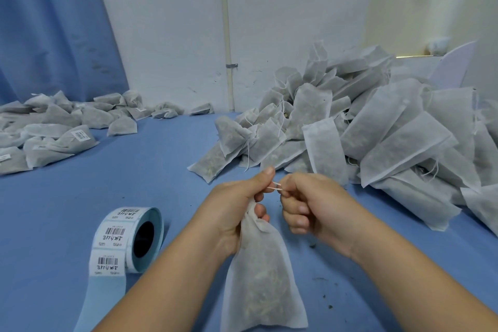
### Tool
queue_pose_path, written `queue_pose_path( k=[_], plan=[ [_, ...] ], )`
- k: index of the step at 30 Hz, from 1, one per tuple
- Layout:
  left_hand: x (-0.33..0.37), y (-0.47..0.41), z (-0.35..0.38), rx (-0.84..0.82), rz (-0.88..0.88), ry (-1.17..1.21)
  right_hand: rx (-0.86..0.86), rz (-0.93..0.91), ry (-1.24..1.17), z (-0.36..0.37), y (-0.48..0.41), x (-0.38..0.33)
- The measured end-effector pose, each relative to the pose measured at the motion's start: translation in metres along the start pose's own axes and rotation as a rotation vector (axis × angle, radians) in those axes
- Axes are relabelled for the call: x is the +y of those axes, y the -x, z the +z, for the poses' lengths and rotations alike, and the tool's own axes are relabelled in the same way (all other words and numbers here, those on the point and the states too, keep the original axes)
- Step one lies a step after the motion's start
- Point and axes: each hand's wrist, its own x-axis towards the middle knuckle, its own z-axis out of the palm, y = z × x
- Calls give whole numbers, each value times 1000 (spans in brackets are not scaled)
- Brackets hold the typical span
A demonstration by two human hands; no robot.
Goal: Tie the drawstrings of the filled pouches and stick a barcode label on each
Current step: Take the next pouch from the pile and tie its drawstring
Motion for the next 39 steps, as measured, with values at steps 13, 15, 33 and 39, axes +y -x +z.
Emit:
queue_pose_path(
  k=[13,15,33,39],
  plan=[
    [-4,2,4,45,171,-96,263,-264,384,4,6,-2],
    [-4,4,5,37,213,-151,309,-362,390,4,9,-6],
    [-6,0,-3,68,542,-669,222,-280,565,6,22,-15],
    [-5,1,-3,90,593,-807,261,-270,694,4,19,-11]
  ],
)
